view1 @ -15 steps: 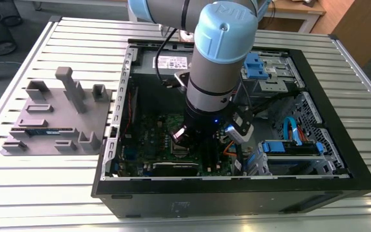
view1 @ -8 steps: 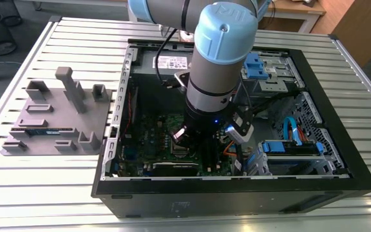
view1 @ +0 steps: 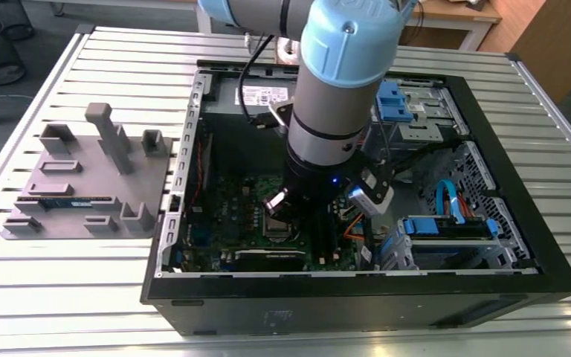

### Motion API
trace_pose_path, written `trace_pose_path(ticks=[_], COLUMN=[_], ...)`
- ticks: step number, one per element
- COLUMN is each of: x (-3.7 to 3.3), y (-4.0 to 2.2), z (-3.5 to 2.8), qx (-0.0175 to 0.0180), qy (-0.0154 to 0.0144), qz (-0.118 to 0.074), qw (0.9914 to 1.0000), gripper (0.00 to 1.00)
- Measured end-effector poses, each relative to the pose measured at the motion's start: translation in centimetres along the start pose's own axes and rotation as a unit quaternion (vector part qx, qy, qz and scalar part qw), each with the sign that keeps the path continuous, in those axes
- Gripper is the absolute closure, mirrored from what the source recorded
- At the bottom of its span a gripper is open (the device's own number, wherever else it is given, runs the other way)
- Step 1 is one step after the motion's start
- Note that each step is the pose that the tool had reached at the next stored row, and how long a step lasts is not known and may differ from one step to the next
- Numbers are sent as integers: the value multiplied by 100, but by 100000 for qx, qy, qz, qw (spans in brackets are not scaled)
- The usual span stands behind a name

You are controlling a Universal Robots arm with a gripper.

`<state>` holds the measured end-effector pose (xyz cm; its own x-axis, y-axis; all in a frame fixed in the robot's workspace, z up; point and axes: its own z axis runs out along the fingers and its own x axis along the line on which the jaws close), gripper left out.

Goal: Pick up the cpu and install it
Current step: 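Install the first cpu locking lever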

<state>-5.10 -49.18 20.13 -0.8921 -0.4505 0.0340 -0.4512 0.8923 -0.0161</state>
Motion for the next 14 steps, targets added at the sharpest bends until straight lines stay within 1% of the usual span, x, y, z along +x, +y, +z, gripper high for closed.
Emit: trace_pose_path(ticks=[4,7,9,14], x=[5,8,8,16], y=[-3,-4,-4,-1], z=[-147,-236,-252,-244], qx=[17,14,9,7], qy=[17,15,10,10], qz=[-7,-7,-6,-11], qw=[100000,100000,100000,100000], gripper=[89,89,89,89])
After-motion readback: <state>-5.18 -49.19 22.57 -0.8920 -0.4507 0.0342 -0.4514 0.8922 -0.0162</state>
